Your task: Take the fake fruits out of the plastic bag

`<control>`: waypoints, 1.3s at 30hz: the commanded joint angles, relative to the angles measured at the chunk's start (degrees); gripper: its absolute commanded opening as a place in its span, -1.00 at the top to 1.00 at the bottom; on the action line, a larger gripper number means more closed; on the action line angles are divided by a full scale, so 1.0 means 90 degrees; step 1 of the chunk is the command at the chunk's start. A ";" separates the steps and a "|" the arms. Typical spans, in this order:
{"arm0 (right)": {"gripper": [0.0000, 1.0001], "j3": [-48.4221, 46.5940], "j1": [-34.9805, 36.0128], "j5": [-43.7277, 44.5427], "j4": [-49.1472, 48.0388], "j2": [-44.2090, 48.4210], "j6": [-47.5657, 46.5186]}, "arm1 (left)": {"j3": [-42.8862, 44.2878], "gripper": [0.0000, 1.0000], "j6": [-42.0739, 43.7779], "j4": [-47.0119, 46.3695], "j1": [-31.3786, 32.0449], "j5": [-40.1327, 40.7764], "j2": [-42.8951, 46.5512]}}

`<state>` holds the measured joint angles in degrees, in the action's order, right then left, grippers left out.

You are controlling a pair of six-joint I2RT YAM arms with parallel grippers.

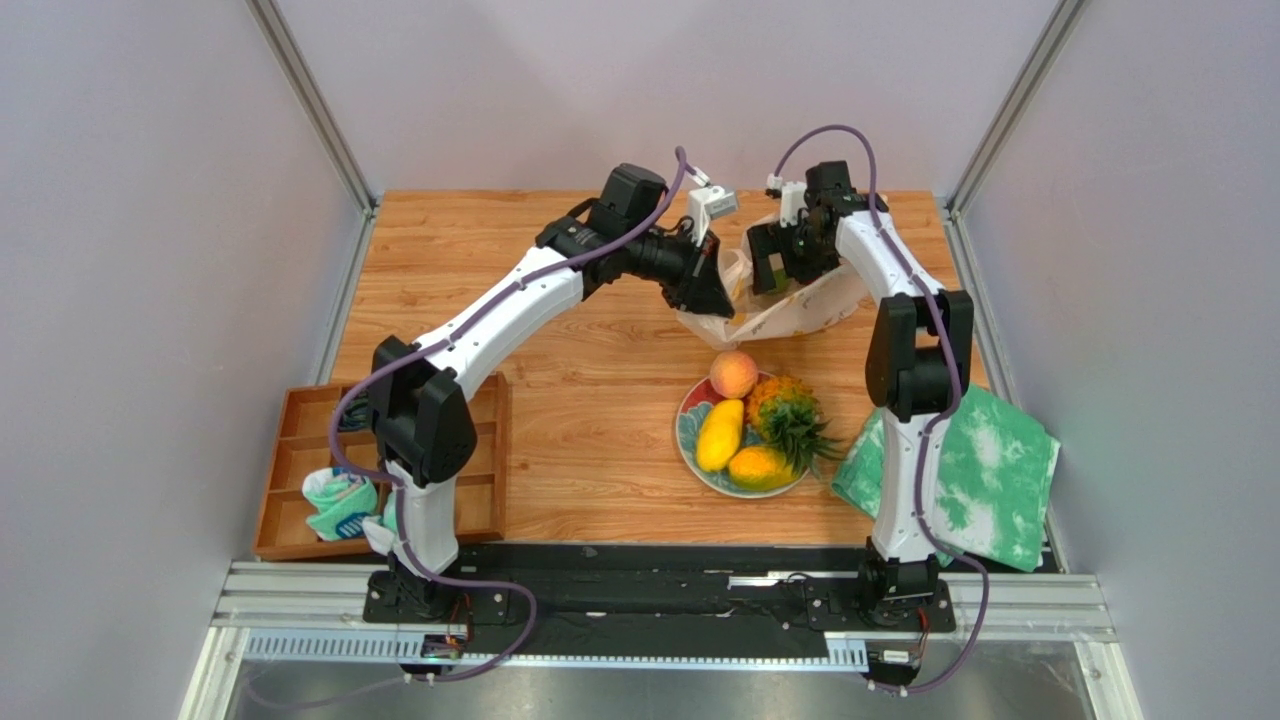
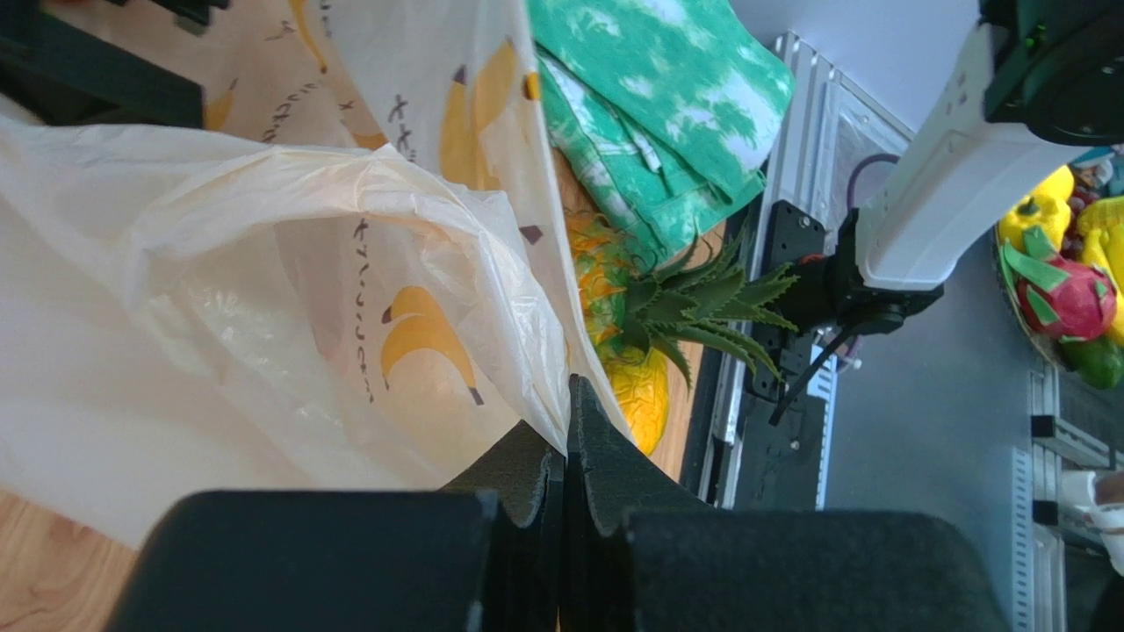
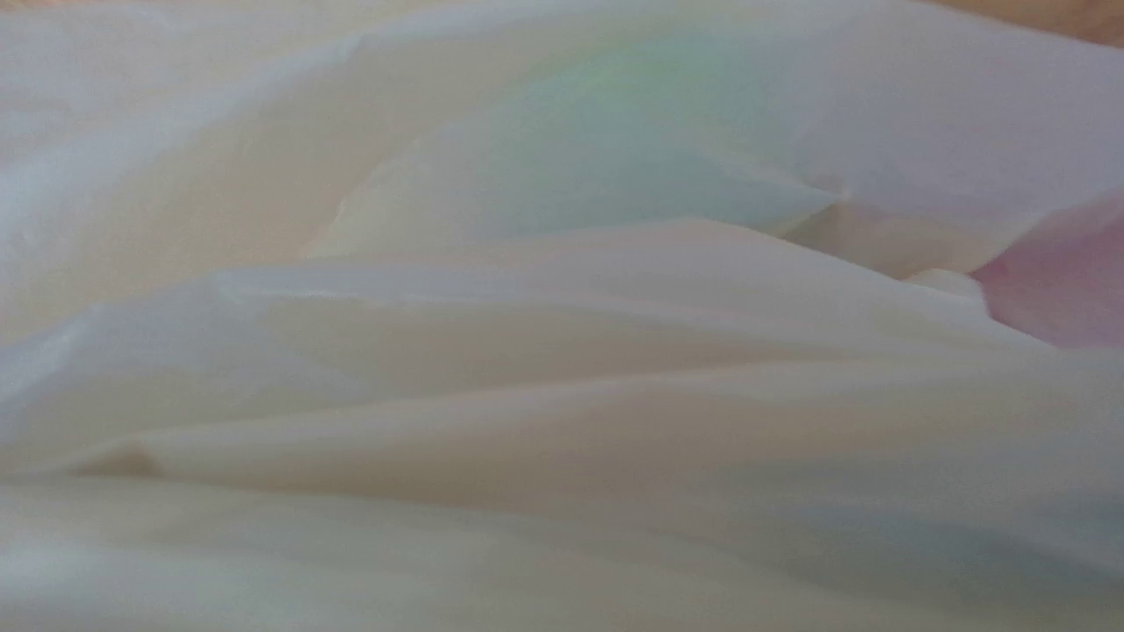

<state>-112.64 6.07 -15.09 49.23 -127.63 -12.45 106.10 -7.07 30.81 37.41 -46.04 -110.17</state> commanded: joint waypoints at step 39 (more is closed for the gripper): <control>0.20 0.4773 -0.0978 -0.0960 -0.1876 0.4359 -0.0591 | -0.0374 1.00 0.1391 0.0620 0.0316 0.0185 0.0669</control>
<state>-65.52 -6.13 -21.65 32.95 -83.48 -17.87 100.53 5.61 38.94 40.32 -42.59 -104.79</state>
